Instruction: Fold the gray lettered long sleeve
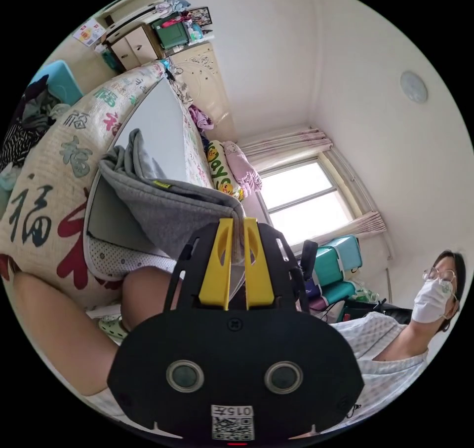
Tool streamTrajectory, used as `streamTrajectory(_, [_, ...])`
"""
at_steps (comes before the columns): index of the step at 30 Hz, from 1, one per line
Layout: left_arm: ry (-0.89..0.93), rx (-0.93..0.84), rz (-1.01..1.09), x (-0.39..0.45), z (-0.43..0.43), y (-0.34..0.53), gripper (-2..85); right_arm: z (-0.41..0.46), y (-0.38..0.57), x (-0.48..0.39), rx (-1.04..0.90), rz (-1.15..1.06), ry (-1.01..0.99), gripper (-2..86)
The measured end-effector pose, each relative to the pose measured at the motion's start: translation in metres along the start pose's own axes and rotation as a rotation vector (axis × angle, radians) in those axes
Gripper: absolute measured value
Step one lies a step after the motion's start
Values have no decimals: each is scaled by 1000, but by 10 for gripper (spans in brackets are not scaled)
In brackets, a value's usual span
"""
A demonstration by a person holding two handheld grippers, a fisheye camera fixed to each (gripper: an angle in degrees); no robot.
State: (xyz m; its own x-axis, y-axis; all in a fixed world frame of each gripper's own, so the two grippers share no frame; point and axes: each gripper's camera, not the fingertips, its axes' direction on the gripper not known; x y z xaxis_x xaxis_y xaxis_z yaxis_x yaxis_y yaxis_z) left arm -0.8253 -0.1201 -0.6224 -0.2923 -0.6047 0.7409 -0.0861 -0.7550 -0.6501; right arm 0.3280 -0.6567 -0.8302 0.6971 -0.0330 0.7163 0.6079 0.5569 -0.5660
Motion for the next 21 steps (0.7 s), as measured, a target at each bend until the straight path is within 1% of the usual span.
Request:
streamTrajectory(2, [21, 7, -27, -7, -1, 17, 29, -6, -5, -12, 29, -33, -32, 48])
streamTrajectory(5, [-38, 17, -20, -5, -5, 38, 31, -18, -8, -27, 86, -100, -199, 61])
streamTrajectory(6, [-53, 22, -13, -3, -6, 42, 31, -16, -10, -37, 98, -152, -286, 71])
streamTrajectory(7, [-71, 45, -8, 1, -9, 50, 32, -8, -14, -51, 76, -217, -348, 85])
streamTrajectory(8, [-85, 68, -12, 5, -12, 55, 35, -2, -17, -58, 63, -238, -371, 92])
streamTrajectory(9, [-94, 73, -12, 7, -13, 56, 36, 13, -23, -70, 36, -249, -412, 119])
streamTrajectory(10, [-114, 70, -11, 12, -13, 58, 40, 27, -31, -82, 12, -260, -474, 141])
streamTrajectory(13, [-190, 42, 23, 30, -8, 57, 57, 53, -46, -111, -36, -306, -569, 159])
streamTrajectory(15, [-194, 20, 33, 39, -5, 56, 78, 62, -51, -126, -61, -323, -549, 149])
streamTrajectory(18, [-180, 19, 13, 43, -6, 58, 96, 61, -49, -131, -31, -308, -520, 95])
streamTrajectory(20, [-147, 56, -19, 42, -18, 62, 109, 54, -45, -118, -8, -266, -576, 72])
streamTrajectory(21, [-130, 76, -29, 41, -22, 63, 112, 49, -40, -102, 19, -210, -623, 60])
